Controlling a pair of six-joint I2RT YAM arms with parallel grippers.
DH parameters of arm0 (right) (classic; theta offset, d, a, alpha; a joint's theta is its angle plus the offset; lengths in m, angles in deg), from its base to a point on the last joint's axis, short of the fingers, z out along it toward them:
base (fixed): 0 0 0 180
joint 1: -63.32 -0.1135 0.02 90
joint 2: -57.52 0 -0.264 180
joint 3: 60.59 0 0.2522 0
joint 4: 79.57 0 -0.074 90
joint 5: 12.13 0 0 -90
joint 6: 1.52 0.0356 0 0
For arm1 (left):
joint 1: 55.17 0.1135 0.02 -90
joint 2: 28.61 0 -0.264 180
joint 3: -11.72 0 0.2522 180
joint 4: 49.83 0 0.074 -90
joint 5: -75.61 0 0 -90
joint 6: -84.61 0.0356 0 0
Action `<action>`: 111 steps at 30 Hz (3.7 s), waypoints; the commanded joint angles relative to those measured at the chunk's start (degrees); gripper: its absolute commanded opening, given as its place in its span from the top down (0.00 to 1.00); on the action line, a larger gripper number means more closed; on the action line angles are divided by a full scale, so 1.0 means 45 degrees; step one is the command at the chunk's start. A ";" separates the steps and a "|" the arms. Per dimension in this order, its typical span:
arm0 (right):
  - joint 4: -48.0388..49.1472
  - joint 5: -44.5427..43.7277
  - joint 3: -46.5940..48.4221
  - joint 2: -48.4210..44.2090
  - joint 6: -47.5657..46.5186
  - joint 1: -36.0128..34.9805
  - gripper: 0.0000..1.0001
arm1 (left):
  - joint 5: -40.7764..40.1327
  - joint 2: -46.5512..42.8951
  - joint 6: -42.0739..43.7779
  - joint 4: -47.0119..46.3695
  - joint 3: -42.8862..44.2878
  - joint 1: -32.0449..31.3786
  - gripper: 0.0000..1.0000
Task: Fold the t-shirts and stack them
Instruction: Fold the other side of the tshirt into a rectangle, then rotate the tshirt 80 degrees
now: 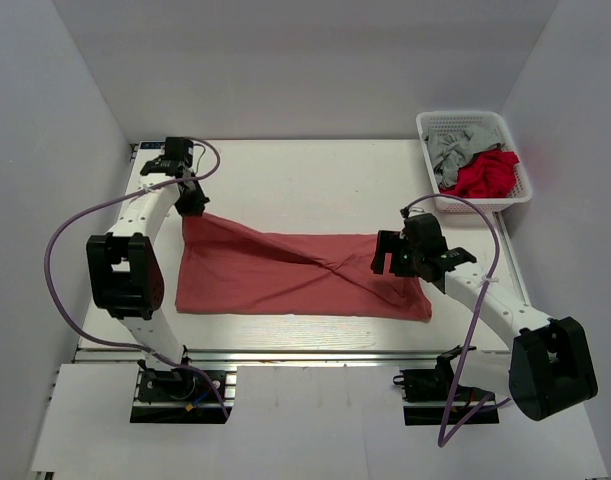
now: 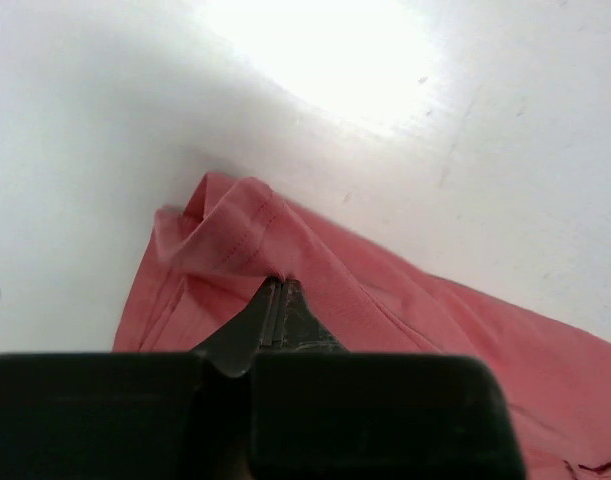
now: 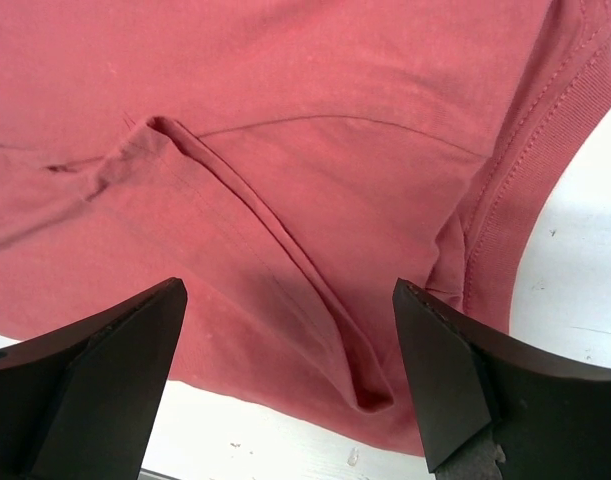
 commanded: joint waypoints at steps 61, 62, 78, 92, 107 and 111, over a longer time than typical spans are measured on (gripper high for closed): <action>0.5329 0.3453 0.1408 0.4924 -0.3084 -0.1567 0.87 | 0.1829 -0.1636 -0.0605 -0.2647 -0.5684 -0.0367 0.00; 0.5251 0.3336 0.1387 0.4844 -0.3064 -0.1664 1.00 | 0.1693 -0.1636 -0.0489 -0.2646 -0.5684 -0.0367 0.00; 0.4272 0.6840 -0.0527 0.2382 -0.0135 -0.3265 0.82 | 0.1692 -0.1636 -0.0370 -0.2528 -0.5801 -0.0367 0.00; 0.2127 0.4343 0.0253 0.0879 0.0507 -0.3696 0.10 | 0.1575 -0.2007 -0.0253 -0.2118 -0.5410 -0.0367 0.00; -0.0942 0.1030 0.1249 0.3728 0.2993 -0.1335 0.10 | 0.2649 -0.2884 -0.1443 -0.0715 -0.7420 -0.0484 0.00; -0.0786 0.1009 0.3119 0.6378 0.2446 -0.0651 0.10 | 0.3913 -0.4153 -0.1388 0.0594 -0.8163 -0.0620 0.00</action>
